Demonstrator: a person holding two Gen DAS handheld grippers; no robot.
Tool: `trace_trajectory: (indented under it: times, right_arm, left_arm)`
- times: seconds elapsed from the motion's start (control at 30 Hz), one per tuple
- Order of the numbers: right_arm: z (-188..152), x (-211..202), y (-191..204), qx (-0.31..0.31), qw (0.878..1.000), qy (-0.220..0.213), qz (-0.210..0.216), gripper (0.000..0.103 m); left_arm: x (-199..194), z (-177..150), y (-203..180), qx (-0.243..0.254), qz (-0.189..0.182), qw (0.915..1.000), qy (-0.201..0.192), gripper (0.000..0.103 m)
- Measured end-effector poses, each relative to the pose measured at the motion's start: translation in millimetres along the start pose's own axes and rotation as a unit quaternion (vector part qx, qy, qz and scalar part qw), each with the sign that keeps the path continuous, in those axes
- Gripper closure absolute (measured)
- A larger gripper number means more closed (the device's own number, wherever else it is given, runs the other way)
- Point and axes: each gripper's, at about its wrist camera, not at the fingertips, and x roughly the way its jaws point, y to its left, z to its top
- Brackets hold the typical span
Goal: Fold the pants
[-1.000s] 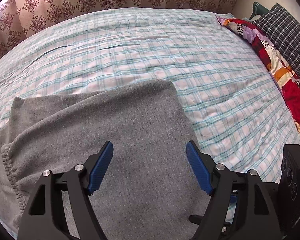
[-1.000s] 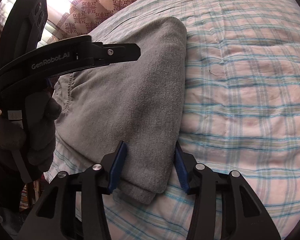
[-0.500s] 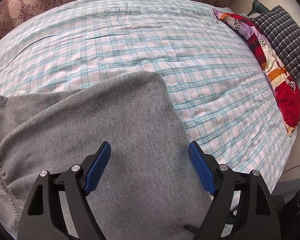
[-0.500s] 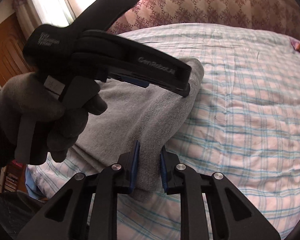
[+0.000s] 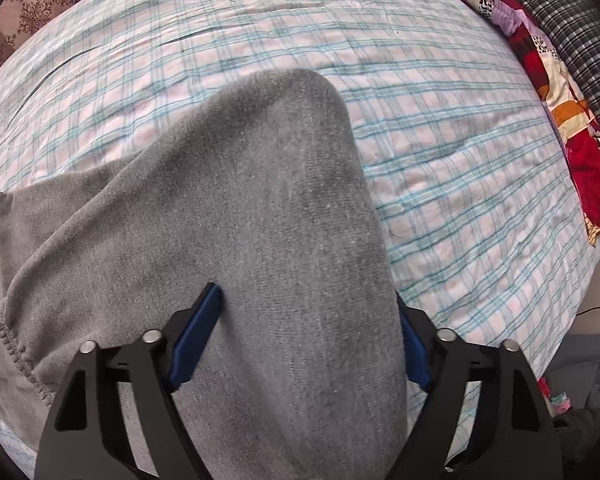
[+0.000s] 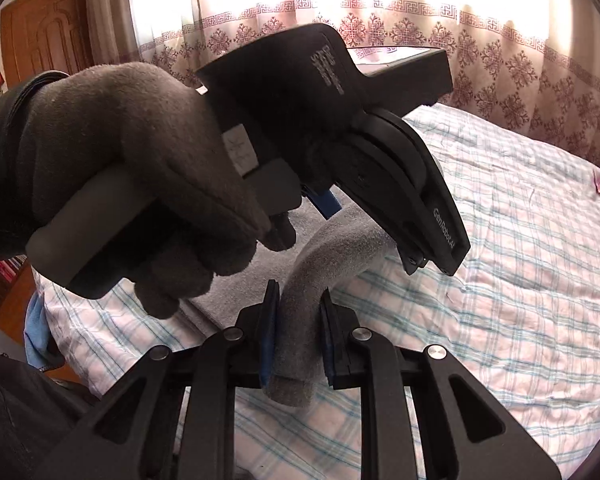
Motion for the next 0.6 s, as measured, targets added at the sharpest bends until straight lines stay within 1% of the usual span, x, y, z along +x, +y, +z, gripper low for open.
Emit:
trace_trajectory:
  times: [0.03,0.1,0.2,0.33,0.47,0.5,0.57,0.6]
  right_arm:
    - [-0.5,-1.9,0.1,0.002,1.000,-0.001,0.002,0.085]
    - [3.5,-5.5,-0.2,0.012,1.000,-0.002,0.011,0.085]
    - [11.7,-12.3,-2.7,0.022,0.999,-0.010,0.029,0.085]
    - [29.0,-22.3,8.8,0.017,0.998,-0.033,0.050,0.085]
    - [52.1,-32.8,22.6,0.010,0.995,-0.057,0.077,0.084]
    - [58.6,-35.1,26.1,0.013,0.994,-0.064,0.087,0.081]
    - [73.2,-39.0,35.9,0.018,0.990,-0.082,0.110,0.066]
    - [80.3,-42.1,41.9,0.015,0.989,-0.093,0.113,0.057]
  left_arm:
    - [-2.7,-0.3,3.3,-0.005,-0.007,1.0000,-0.003,0.038]
    - [-10.0,-1.2,9.6,-0.012,-0.020,0.9996,-0.013,0.055]
    - [-24.5,-2.9,19.0,-0.014,-0.040,0.9987,-0.027,0.071]
    - [-54.6,-7.5,33.8,-0.008,-0.065,0.9962,-0.058,0.075]
    - [-91.7,-16.6,59.7,-0.015,-0.082,0.9917,-0.098,0.079]
    - [-102.2,-19.6,68.3,-0.019,-0.083,0.9904,-0.109,0.080]
    - [-120.0,-26.0,89.4,-0.033,-0.089,0.9875,-0.126,0.080]
    - [-128.1,-29.4,101.0,-0.041,-0.091,0.9861,-0.133,0.080]
